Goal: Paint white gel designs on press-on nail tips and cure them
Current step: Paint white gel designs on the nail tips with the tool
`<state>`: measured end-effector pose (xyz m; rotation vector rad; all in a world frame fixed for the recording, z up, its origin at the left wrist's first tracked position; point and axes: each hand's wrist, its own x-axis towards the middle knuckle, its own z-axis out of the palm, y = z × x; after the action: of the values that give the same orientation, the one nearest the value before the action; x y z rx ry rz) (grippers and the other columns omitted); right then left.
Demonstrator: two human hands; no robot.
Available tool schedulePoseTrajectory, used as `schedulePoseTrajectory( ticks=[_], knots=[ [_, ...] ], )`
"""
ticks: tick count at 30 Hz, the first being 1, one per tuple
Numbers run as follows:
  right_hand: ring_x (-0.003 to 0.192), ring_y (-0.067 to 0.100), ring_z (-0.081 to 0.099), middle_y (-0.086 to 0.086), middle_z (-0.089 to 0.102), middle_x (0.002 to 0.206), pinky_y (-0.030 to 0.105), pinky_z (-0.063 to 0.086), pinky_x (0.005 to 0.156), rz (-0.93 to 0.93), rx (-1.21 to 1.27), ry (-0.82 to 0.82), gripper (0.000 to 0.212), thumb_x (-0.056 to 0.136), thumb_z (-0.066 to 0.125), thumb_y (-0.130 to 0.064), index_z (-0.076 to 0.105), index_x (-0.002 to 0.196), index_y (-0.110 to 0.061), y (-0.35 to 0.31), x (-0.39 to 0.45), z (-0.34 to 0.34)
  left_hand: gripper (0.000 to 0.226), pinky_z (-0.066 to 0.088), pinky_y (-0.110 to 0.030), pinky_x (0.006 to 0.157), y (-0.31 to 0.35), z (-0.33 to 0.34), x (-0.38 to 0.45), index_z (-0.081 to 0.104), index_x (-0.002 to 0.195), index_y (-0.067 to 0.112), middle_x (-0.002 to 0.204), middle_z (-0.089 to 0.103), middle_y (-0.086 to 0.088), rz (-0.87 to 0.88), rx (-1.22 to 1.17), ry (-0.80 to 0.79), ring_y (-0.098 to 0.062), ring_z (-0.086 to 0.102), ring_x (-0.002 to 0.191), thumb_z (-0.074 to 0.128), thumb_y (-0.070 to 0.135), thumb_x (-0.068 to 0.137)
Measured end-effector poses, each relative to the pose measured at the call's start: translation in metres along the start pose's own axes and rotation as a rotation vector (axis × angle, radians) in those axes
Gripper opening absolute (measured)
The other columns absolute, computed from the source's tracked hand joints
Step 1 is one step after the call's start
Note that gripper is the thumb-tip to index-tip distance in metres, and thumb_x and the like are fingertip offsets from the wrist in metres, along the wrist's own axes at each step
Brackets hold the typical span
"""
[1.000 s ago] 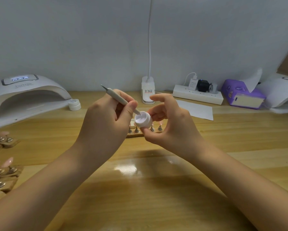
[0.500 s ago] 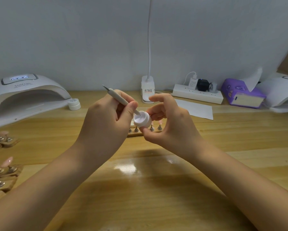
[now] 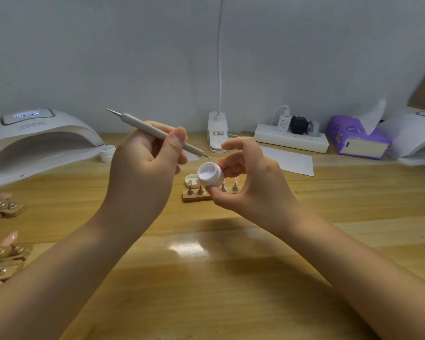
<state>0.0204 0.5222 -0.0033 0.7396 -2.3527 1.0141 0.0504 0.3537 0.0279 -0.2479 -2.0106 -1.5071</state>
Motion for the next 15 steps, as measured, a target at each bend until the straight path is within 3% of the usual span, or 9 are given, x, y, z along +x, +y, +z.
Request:
schedulePoseTrajectory(
  ticks=[5, 15],
  knots=[
    [0.081, 0.002, 0.059, -0.004, 0.066, 0.098, 0.003, 0.046, 0.078, 0.003, 0.001, 0.01, 0.068, 0.07, 0.085, -0.027, 0.045, 0.123, -0.013, -0.0002, 0.0001, -0.0005, 0.022, 0.048, -0.016, 0.059, -0.006, -0.0012, 0.0039, 0.061, 0.082, 0.021, 0.061, 0.063, 0.011, -0.119, -0.154, 0.009, -0.002, 0.057, 0.059, 0.055, 0.037, 0.095],
    [0.08, 0.002, 0.06, -0.004, 0.066, 0.097, 0.003, 0.046, 0.078, 0.008, 0.011, 0.015, 0.068, 0.069, 0.085, -0.027, 0.045, 0.123, -0.013, -0.0021, 0.0001, -0.0012, 0.025, 0.049, -0.023, 0.062, -0.0073, -0.0022, 0.0044, 0.063, 0.08, 0.021, 0.06, 0.062, 0.01, -0.141, -0.191, 0.026, -0.005, 0.057, 0.059, 0.056, 0.04, 0.094]
  ],
)
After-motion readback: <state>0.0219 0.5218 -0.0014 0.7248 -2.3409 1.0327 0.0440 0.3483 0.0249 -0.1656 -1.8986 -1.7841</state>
